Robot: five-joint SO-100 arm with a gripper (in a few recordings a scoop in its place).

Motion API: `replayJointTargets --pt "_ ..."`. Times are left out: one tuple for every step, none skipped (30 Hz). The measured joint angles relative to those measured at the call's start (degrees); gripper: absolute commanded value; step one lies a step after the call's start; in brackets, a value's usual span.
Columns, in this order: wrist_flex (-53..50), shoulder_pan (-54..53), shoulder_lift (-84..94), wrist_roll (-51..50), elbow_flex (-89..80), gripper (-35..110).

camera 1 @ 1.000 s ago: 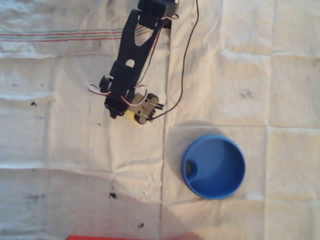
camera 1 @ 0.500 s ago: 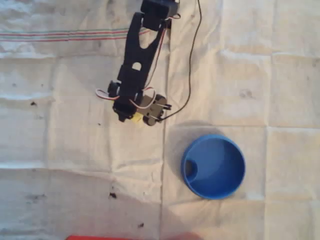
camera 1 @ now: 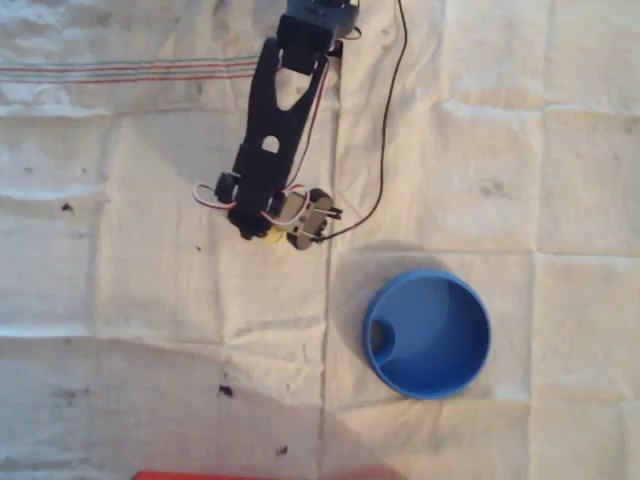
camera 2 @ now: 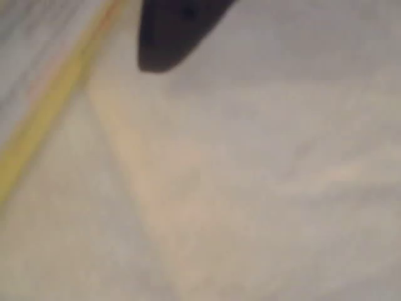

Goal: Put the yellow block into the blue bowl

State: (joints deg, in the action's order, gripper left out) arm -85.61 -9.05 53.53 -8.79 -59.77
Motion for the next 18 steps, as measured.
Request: replayJointTargets --pt "0.00 0.00 0.00 0.00 0.00 15" --pt "0.00 0.00 0.00 0.00 0.00 11" --pt "0.00 0.00 0.00 0.00 0.00 6" --pt "0.00 0.00 0.00 0.00 0.00 1" --pt "0.00 0.00 0.00 0.00 0.00 -2" --pt "0.00 0.00 0.00 0.00 0.00 -2" --pt "0.00 0.00 0.00 0.00 0.00 0" --pt "0.00 0.00 0.00 0.00 0.00 1" --pt "0.00 0.00 0.00 0.00 0.00 2" --pt "0.00 0.00 0.00 0.00 0.00 1" --pt "0.00 0.00 0.00 0.00 0.09 0" --pt "0.00 0.00 0.00 0.00 0.44 -1" --pt "0.00 0.00 0.00 0.00 0.79 0" --pt "-0.18 0.00 0.00 0.00 1.23 0" --pt "-0.97 0.00 0.26 0.00 1.85 0" --pt "-1.76 0.09 0.62 0.00 2.46 0" --pt "-2.72 0.35 1.23 0.00 3.08 0" --pt "-3.87 1.05 2.20 0.00 3.78 0"
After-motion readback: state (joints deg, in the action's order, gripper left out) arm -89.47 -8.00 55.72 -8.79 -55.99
